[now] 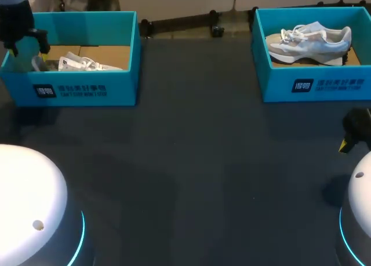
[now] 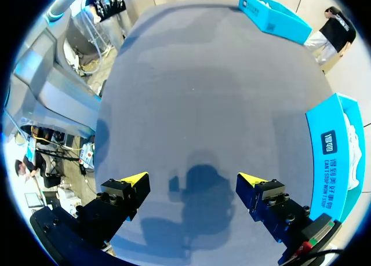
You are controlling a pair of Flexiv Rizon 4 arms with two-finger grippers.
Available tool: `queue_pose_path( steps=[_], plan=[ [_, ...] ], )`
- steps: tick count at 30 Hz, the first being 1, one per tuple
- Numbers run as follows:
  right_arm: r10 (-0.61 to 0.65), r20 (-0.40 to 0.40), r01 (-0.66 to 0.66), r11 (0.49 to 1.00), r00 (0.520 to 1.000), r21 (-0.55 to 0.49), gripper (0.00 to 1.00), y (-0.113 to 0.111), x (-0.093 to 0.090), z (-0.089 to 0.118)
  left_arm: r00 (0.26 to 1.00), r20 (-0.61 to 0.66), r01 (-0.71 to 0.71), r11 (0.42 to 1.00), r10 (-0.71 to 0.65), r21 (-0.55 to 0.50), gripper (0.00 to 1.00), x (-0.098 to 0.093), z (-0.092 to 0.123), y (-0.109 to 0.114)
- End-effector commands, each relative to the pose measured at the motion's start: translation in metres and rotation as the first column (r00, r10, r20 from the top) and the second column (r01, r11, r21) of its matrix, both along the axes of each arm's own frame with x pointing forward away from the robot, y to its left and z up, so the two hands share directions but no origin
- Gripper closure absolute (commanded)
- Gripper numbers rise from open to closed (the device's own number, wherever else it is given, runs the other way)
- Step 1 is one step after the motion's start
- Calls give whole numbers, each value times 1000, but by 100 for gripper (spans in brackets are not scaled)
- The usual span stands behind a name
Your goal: Take the shoe out of the shoebox, open the shoe tongue, remove and reinsert the insole, then place the shoe into the shoebox
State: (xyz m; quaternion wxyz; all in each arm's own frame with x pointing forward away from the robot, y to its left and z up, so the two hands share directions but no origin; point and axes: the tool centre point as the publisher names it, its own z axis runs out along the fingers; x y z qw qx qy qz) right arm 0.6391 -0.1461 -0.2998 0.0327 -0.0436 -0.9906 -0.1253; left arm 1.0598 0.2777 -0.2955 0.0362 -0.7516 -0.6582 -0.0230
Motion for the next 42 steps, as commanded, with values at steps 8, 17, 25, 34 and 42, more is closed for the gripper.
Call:
queue_pose_path(
  steps=[8, 17, 25, 34, 42],
  plan=[
    [0, 2, 0, 1000, 1000, -1, 0, 0, -1, 0, 999, 44, 10, 1000, -11, 21, 0, -60, 56, -4],
    [0, 2, 0, 1000, 1000, -1, 0, 0, -1, 0, 999, 39, 6, 1000, -7, 20, 0, -88, 75, -2],
    [0, 2, 0, 1000, 1000, -1, 0, 0, -1, 0, 999, 28, 22, 1000, -22, -6, 0, -110, 88, -5],
    [0, 2, 0, 1000, 1000, -1, 0, 0, -1, 0, 999, 17, 32, 999, -32, -9, 0, -125, 93, -9],
    [-59, -42, 58, 998, 997, -28, 0, -3, 28, 14, 999, 14, 37, 999, -37, -14, 0, -127, 94, -10]
  ],
)
